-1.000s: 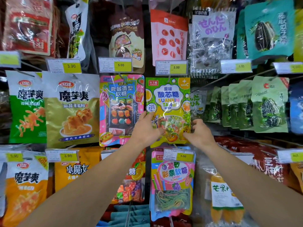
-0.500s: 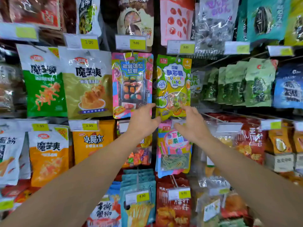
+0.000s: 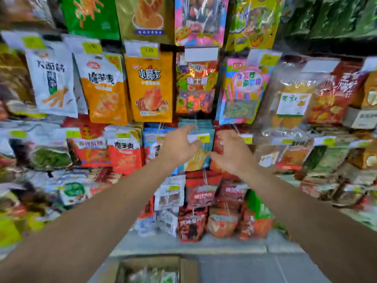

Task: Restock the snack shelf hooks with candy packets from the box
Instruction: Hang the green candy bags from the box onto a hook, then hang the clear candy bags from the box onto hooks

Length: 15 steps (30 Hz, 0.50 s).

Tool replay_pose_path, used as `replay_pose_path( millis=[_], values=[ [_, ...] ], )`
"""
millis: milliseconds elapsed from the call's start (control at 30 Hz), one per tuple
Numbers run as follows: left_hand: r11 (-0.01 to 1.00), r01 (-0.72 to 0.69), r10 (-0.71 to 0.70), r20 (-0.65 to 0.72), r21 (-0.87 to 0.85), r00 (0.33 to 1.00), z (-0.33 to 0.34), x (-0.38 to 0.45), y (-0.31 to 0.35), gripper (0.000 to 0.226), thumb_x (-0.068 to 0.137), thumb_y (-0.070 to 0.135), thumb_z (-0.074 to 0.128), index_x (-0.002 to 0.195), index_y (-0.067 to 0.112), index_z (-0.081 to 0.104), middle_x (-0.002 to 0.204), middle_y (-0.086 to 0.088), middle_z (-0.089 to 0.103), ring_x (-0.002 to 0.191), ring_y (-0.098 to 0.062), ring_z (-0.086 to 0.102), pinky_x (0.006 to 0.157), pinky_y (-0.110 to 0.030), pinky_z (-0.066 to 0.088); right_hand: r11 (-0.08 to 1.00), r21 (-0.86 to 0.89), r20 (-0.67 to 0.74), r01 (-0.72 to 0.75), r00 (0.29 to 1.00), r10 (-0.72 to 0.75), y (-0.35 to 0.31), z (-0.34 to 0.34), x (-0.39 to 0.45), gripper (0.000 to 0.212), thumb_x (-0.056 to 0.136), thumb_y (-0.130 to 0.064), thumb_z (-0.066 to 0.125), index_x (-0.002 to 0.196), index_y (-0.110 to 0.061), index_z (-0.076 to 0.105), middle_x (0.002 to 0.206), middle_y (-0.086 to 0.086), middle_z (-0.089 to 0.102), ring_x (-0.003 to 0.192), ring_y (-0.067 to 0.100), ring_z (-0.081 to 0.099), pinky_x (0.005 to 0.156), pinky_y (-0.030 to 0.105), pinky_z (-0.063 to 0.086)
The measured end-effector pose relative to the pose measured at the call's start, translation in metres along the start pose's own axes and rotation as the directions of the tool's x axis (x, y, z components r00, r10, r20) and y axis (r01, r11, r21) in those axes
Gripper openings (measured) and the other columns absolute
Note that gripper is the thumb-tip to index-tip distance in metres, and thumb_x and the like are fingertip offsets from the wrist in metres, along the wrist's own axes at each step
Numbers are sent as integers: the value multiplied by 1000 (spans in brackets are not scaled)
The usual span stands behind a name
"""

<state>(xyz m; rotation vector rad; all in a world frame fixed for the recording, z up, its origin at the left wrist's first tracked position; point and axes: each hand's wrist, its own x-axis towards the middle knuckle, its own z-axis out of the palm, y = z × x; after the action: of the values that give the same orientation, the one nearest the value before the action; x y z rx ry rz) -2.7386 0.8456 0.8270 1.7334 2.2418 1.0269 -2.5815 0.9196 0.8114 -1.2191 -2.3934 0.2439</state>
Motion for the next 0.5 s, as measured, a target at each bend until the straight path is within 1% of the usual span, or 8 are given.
replay_pose_path(
  millis=[67,100,167,233,333,367,433,500],
  values=[
    [998,68,-67,36,-6,997,12,-35,-20,67,77,50,53,135,17,55,128,-9,64,118,-27,59,98,-32,41,999,7,98,-33,995,32,-2,29,-32,64,78,-38,68,133,-11,47,128,13,51,121,35,50,99,40,43],
    [994,106,-106,67,-7,992,20,-55,-33,63,80,47,55,135,16,56,129,-9,63,118,-27,59,97,-32,41,999,9,156,-44,987,42,-2,46,-51,67,79,-38,67,136,-11,45,131,14,50,122,36,48,101,41,42],
    [984,176,-176,108,15,978,32,-90,-56,52,87,35,63,136,17,55,128,-10,64,117,-27,60,95,-29,41,999,12,247,-51,968,46,-6,74,-84,67,81,-39,67,137,-9,44,132,15,48,122,37,48,101,41,42],
    [971,237,-240,165,41,957,42,-123,-77,51,89,31,63,137,16,54,124,-13,66,115,-28,60,92,-29,41,998,21,336,-62,940,51,-9,101,-114,63,81,-38,66,134,-9,46,131,15,48,121,36,49,100,39,42],
    [958,279,-286,235,64,929,52,-166,-105,57,83,43,57,134,19,56,122,-10,67,113,-29,61,90,-32,45,995,33,435,-90,898,67,-15,137,-151,63,80,-38,67,133,-11,45,131,13,47,122,35,48,98,40,43],
    [949,309,-313,259,55,914,55,-179,-116,56,83,42,57,134,19,56,122,-8,66,112,-28,62,88,-31,45,994,46,466,-100,882,67,-19,150,-163,64,80,-39,66,133,-12,44,132,12,46,123,34,47,98,41,43],
    [931,363,-359,300,48,884,61,-204,-137,48,89,33,62,134,19,55,127,-6,64,111,-27,61,86,-30,44,993,47,536,-111,841,69,-27,174,-184,64,83,-39,65,136,-12,42,133,9,45,126,33,44,101,40,41],
    [899,434,-427,343,60,837,68,-228,-170,50,89,31,63,137,23,52,130,-4,62,109,-25,62,87,-28,44,988,29,601,-150,793,103,-39,205,-203,61,86,-36,64,138,-12,41,135,8,44,127,32,42,101,37,40]
  ],
)
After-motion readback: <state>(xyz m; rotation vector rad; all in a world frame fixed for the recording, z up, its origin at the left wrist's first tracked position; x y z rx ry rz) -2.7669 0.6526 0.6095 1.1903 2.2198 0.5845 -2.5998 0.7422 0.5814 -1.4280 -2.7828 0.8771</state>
